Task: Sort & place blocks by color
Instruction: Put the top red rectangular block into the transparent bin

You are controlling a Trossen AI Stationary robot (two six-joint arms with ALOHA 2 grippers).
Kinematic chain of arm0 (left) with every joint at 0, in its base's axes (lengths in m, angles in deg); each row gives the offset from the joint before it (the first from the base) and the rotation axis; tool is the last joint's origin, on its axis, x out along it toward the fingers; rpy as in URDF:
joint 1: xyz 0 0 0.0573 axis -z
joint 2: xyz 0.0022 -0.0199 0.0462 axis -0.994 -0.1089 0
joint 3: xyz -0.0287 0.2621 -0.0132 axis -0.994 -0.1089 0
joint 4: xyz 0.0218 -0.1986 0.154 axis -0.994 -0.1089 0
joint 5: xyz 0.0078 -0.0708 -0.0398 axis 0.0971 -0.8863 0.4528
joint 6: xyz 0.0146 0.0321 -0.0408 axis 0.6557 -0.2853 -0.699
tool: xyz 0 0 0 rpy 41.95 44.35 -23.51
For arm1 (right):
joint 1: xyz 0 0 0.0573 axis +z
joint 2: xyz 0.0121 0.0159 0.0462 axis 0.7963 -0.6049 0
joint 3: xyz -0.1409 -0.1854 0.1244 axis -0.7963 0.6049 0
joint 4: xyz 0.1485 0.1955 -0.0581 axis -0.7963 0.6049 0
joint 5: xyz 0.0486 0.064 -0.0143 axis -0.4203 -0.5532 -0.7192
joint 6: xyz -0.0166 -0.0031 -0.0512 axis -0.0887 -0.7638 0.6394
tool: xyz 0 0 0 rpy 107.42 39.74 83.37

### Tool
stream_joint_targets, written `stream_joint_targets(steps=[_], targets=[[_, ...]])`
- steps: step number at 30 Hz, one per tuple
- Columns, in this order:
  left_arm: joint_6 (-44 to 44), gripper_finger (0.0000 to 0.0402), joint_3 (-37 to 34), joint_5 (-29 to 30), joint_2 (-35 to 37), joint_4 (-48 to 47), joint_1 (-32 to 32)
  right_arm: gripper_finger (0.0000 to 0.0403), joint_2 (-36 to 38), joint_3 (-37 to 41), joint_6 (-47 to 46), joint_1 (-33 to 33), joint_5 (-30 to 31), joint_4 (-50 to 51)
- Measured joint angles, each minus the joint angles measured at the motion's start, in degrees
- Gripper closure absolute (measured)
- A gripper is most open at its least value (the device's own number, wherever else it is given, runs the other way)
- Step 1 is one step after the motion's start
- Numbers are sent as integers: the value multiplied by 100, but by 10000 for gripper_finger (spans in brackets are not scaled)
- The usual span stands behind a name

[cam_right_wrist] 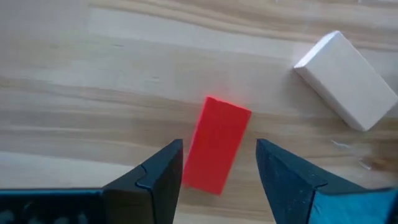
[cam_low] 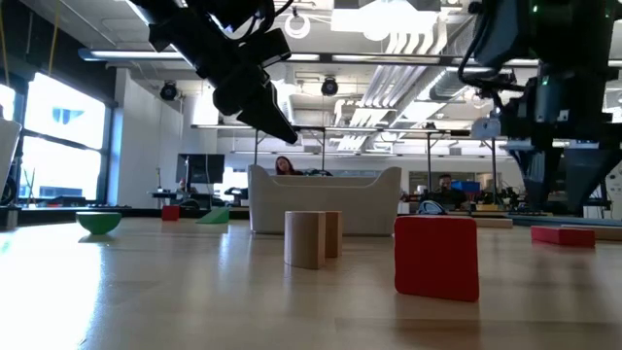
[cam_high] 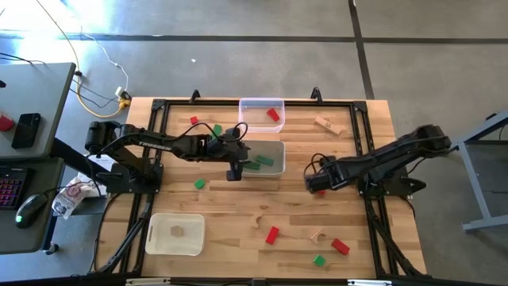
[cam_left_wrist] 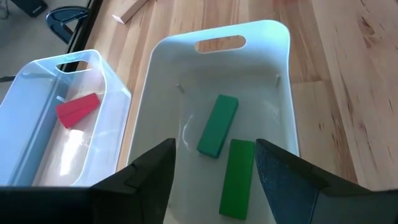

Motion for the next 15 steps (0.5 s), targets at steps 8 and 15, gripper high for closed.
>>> stream_joint_targets(steps=[8, 15], targets=[[2, 194, 0, 1, -2, -82, 0, 212, -456, 0, -2, -24, -403, -235], [-15, 194, 0, 1, -2, -129, 0, 212, -532, 0, -160, -24, -542, -324]])
